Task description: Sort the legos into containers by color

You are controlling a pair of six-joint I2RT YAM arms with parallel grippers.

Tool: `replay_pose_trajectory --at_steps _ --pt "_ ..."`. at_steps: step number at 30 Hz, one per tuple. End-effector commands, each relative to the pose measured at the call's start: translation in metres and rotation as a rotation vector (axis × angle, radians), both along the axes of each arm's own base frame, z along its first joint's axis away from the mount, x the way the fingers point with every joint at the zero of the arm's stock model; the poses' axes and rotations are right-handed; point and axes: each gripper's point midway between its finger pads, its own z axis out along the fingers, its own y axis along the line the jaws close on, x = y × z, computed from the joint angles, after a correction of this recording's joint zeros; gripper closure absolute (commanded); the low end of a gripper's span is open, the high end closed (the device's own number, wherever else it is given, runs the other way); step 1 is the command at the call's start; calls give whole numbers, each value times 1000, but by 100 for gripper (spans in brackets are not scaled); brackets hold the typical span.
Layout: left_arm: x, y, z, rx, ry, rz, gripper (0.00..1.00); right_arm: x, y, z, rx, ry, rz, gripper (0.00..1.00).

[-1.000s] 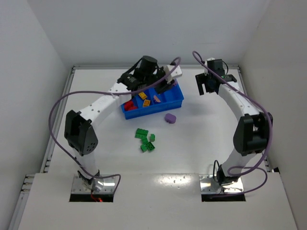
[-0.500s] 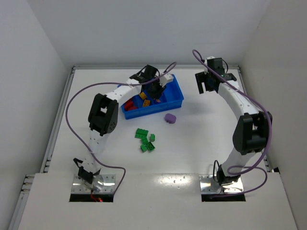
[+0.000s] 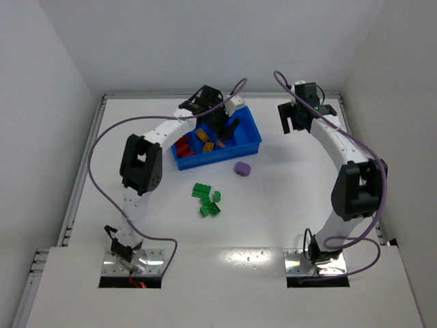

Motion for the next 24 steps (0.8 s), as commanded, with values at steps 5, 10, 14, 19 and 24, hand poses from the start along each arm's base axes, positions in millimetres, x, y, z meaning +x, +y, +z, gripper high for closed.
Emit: replay_pose_trajectory --at_steps 5,10,14,19,24 --pt "-101 -19 141 -215 -170 -479 10 -6 -8 6 9 -25 -33 10" --pt "-187 -12 80 -60 12 -822 10 -15 -14 -6 59 8 -54 10" --pt "-213 -22 35 -18 79 -892 15 -25 -19 -12 79 27 -67 10" --pt "-203 -46 7 31 -32 -875 21 -32 -31 -9 86 27 -91 10" --pt "-186 -65 -10 24 -58 -862 22 -43 -38 -8 93 31 -105 10"
